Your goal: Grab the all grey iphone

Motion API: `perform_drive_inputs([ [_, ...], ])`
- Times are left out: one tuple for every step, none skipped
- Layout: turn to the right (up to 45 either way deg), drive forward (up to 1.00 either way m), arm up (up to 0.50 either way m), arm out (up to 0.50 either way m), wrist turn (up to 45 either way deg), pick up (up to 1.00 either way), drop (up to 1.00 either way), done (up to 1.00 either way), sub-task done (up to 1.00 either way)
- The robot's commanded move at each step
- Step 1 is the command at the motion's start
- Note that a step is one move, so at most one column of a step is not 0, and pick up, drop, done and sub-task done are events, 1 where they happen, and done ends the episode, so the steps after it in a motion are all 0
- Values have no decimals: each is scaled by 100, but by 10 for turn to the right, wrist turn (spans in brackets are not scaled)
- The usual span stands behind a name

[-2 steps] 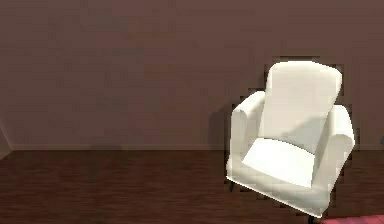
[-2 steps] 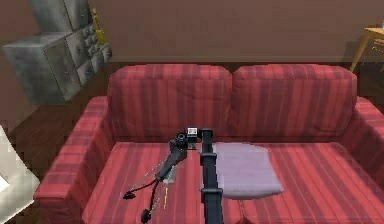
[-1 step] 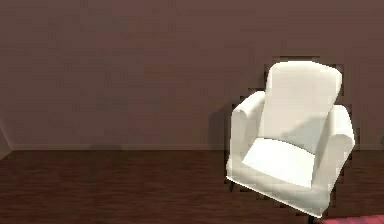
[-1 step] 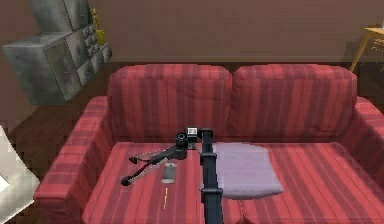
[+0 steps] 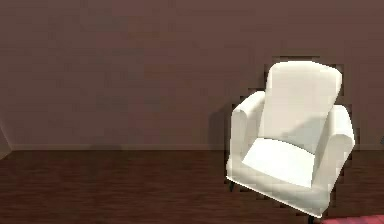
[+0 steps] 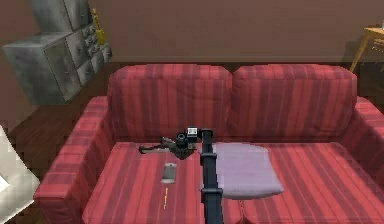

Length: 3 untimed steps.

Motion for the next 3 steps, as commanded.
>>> perform_drive_inputs([
  [0, 0, 0, 0, 240, 0, 0, 0, 0],
  [0, 0, -30, 0, 0, 0, 0, 0, 0],
  [0, 0, 0, 0, 0, 100, 0, 0, 0],
])
